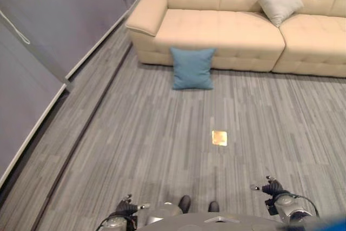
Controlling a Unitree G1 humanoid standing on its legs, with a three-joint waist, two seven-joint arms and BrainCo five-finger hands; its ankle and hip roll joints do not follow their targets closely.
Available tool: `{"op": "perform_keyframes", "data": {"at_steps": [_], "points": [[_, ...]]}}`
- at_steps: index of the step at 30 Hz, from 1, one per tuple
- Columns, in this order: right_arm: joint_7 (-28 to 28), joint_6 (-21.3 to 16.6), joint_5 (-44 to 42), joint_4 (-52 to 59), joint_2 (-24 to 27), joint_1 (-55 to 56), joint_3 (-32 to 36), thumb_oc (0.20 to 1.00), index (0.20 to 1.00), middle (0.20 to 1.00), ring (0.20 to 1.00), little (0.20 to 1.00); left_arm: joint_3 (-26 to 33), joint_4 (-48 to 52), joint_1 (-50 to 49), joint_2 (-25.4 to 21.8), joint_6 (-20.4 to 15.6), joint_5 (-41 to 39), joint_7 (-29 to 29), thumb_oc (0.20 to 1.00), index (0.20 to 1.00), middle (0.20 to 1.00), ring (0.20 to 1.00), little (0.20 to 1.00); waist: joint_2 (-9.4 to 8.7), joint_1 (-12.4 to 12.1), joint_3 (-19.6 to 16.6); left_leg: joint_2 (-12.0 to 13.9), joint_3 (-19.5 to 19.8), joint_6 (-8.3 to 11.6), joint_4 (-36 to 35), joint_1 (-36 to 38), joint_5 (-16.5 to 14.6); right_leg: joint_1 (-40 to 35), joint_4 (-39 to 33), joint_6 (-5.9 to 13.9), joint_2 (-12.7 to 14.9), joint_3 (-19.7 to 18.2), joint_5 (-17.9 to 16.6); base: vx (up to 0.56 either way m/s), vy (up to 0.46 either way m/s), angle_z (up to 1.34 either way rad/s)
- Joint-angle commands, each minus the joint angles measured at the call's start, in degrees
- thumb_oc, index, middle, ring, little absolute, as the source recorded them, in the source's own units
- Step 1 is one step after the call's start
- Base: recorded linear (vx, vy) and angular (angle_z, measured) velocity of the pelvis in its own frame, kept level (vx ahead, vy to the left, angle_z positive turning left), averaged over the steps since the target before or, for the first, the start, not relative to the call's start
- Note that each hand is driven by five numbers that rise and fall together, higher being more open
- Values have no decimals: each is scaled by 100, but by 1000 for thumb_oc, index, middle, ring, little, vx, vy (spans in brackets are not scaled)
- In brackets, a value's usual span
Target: Pick up all the scattered cushions and arrange them neatly on the sofa.
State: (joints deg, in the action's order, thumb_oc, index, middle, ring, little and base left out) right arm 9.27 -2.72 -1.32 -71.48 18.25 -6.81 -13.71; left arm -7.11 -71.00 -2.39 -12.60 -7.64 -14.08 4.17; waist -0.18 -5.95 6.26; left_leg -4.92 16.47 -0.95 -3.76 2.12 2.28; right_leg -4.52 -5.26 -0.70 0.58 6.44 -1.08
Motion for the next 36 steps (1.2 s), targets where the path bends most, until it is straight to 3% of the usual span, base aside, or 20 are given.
{"op": "perform_keyframes", "data": {"at_steps": [1,9,15,19,22,23,24,26,27,28,29,30,32,34,36], "points": [[84,-10,82,-38,13,-93,-123,1000,1000,1000,1000,1000,112,-257,231,-95,-34,146,76,1000,1000,1000,1000,1000,-277,-201,-172,-146,-72,9,171,51,-437,17,371,421,311,-237,275,31,42,-5],[118,35,156,-108,-116,-184,-192,1000,1000,1000,1000,1000,293,-271,211,-235,-28,29,89,1000,1000,1000,1000,1000,-404,-435,-153,-167,-93,-71,224,75,-531,49,475,517,370,-281,267,14,49,-4],[126,42,268,-56,-205,-481,-364,1000,1000,1000,1000,1000,428,-283,161,-298,-37,-54,56,1000,1000,1000,1000,1000,-454,-792,73,-278,-136,-278,646,-124,-693,462,1208,746,578,-325,251,-43,71,-25],[111,47,265,-25,-276,-536,-389,1000,1000,1000,1000,1000,442,-321,121,-334,-7,-21,29,1000,1000,1000,1000,1000,-456,-861,162,-371,1,-409,776,-93,-765,725,1900,830,686,-320,143,3,88,-10],[120,23,238,63,-313,-598,-428,1000,1000,1000,1000,1000,418,-321,155,-407,13,28,35,1000,1000,1000,1000,1000,-456,-814,294,-406,227,-482,878,-28,-797,1004,2664,819,555,-452,37,38,87,8],[140,8,226,111,-332,-616,-448,1000,1000,1000,1000,1000,391,-310,178,-410,11,45,65,1000,1000,1000,1000,1000,-473,-741,306,-419,381,-484,798,125,-820,1179,2748,781,357,-578,45,96,60,20],[140,9,226,111,-332,-615,-449,1000,1000,1000,1000,1000,391,-310,178,-410,11,45,65,1000,1000,1000,1000,1000,-470,-737,314,-416,387,-483,790,140,-821,1169,2752,778,357,-573,52,127,34,30],[151,-15,155,254,-295,-661,-500,1000,1000,1000,1000,1000,329,-260,279,-396,-5,59,113,1000,1000,1000,1000,1000,-551,-593,341,-432,602,-444,567,401,-850,1328,2205,710,102,-665,129,143,-18,55],[151,-15,155,254,-295,-661,-501,1000,1000,1000,1000,1000,329,-260,279,-395,-5,59,113,1000,1000,1000,1000,1000,-545,-586,346,-424,610,-443,558,414,-850,1313,2196,707,98,-656,129,201,-36,49],[163,-32,113,302,-283,-691,-519,1000,1000,1000,1000,1000,290,-271,325,-377,-22,45,122,1000,1000,1000,1000,1000,-599,-490,389,-470,771,-416,511,513,-893,1525,1710,698,-7,-728,-10,114,-20,24],[163,-32,112,302,-281,-691,-521,1000,1000,1000,1000,1000,291,-272,324,-374,-23,45,122,1000,1000,1000,1000,1000,-583,-475,396,-453,788,-415,501,535,-900,1497,1693,693,-16,-709,-10,251,-46,39],[188,-58,66,354,-263,-658,-509,1000,1000,1000,1000,1000,249,-304,373,-356,-39,24,141,1000,1000,1000,1000,1000,-636,-361,416,-467,1068,-330,505,646,-937,1687,1588,728,-182,-867,-162,149,-31,52],[196,-76,57,373,-251,-628,-495,1000,1000,1000,1000,1000,212,-296,397,-342,-55,36,142,1000,1000,1000,1000,1000,-646,-306,423,-454,1216,-272,553,681,-1001,1649,1548,722,-186,-880,-108,185,-61,78],[192,-104,16,410,-252,-481,-470,1000,1000,1000,1000,1000,122,-309,412,-309,-57,112,138,1000,1000,1000,1000,1000,-692,-230,336,-368,1438,-115,663,718,-1037,1520,1454,576,-233,-936,-23,342,-157,105],[181,-139,-53,486,-251,-240,-426,1000,1000,1000,1000,1000,-2,-277,401,-290,-57,247,142,1000,1000,1000,1000,1000,-690,-54,199,-94,1362,219,1349,534,-813,1199,1185,442,-233,-737,51,441,-183,130]]}}
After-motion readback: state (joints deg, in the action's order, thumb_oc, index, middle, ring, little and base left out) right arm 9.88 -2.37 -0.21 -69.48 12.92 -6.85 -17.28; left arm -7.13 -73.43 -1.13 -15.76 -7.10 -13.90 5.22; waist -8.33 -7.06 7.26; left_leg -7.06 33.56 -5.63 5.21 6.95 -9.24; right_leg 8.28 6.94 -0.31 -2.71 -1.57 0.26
